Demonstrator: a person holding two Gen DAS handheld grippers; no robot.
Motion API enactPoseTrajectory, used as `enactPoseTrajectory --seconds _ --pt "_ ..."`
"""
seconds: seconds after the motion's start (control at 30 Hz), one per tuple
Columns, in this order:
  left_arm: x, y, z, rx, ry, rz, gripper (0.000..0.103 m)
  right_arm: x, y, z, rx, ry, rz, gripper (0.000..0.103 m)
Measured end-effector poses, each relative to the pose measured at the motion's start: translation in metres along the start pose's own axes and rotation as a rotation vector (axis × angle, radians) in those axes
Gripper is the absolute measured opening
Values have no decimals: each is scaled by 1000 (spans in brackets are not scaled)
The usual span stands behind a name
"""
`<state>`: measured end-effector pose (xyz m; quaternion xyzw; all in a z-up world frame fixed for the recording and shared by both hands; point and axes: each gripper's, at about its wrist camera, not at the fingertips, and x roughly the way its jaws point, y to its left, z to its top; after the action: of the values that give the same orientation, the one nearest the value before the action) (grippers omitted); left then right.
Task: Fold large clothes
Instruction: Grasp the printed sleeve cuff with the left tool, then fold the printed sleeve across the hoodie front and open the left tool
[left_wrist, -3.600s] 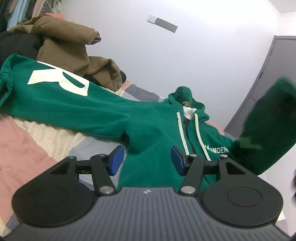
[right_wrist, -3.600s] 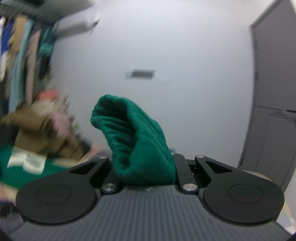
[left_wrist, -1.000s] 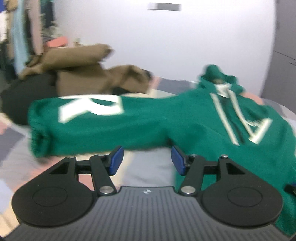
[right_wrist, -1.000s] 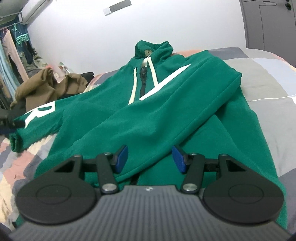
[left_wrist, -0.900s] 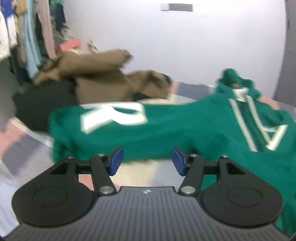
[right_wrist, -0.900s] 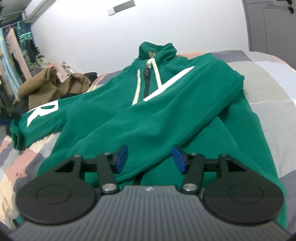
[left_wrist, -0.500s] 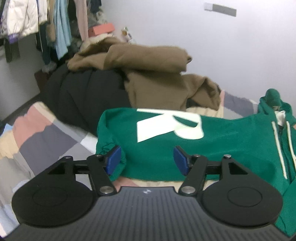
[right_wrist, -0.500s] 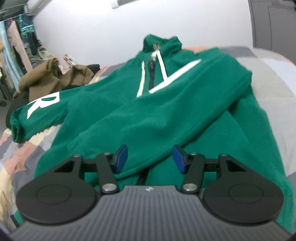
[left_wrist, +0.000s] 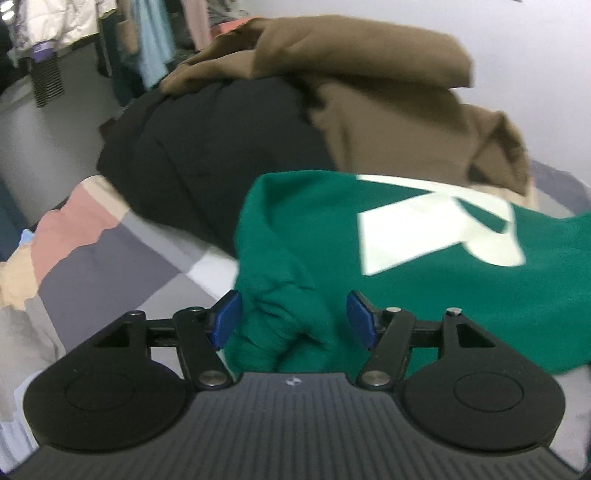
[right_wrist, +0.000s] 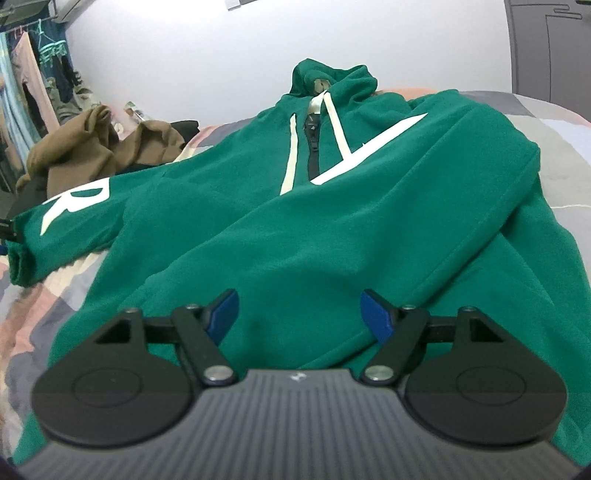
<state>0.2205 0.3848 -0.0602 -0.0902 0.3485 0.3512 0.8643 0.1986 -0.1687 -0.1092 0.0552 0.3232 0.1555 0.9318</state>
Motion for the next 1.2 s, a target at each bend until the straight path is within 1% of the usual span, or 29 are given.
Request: enactPoseTrajectory --seconds 0.07,0.1,0.13,0.2,0.27,0.3,0.33,0.37,0.43,0.53,0.63,0.73,0.83,0.87,0.97,1.03,1.13,1.2 --pt "11 5 2 -17 16 13 68 3 1 0 -7 -4 3 74" --pt "17 8 4 -27 26 6 67 3 2 -1 -14 -7 2 74" --pt "22 9 6 -28 32 -1 67 4 2 -1 -20 -12 4 74" --pt "29 8 10 -8 43 14 66 7 2 -2 -30 -13 5 74" --pt "37 6 15 13 69 39 58 10 2 -1 -45 -16 11 74" --pt "39 4 17 22 83 44 50 11 2 -1 -54 -17 14 74" --pt "39 3 19 29 93 53 44 11 1 -1 -64 -20 18 74" --pt "39 1 22 32 100 61 42 9 0 -2 -59 -26 25 74" --pt "33 -3 27 43 113 55 37 7 -2 -6 -61 -26 45 74" --pt "12 -9 35 63 102 39 35 5 -1 -5 -61 -25 48 74" --pt "-23 -14 49 77 77 -2 34 0 1 -5 -50 -28 54 74" --pt "-70 -24 69 99 22 -61 33 -5 3 -2 -46 -31 49 74" --pt "-128 -43 86 143 -51 -142 32 -14 2 1 -37 -58 55 74" --pt "-150 -50 88 149 -89 -191 32 -18 2 0 -30 -59 54 74" --pt "-212 -80 90 183 -145 -303 32 -29 5 -2 -25 -54 80 74" --pt "-252 -108 88 241 -200 -376 32 -39 8 -3 -48 -69 91 74" --pt "-301 -147 81 284 -253 -455 32 -54 5 -2 -51 -104 99 74" --pt "-329 -177 68 312 -272 -512 32 -63 -4 0 -25 -122 101 74"
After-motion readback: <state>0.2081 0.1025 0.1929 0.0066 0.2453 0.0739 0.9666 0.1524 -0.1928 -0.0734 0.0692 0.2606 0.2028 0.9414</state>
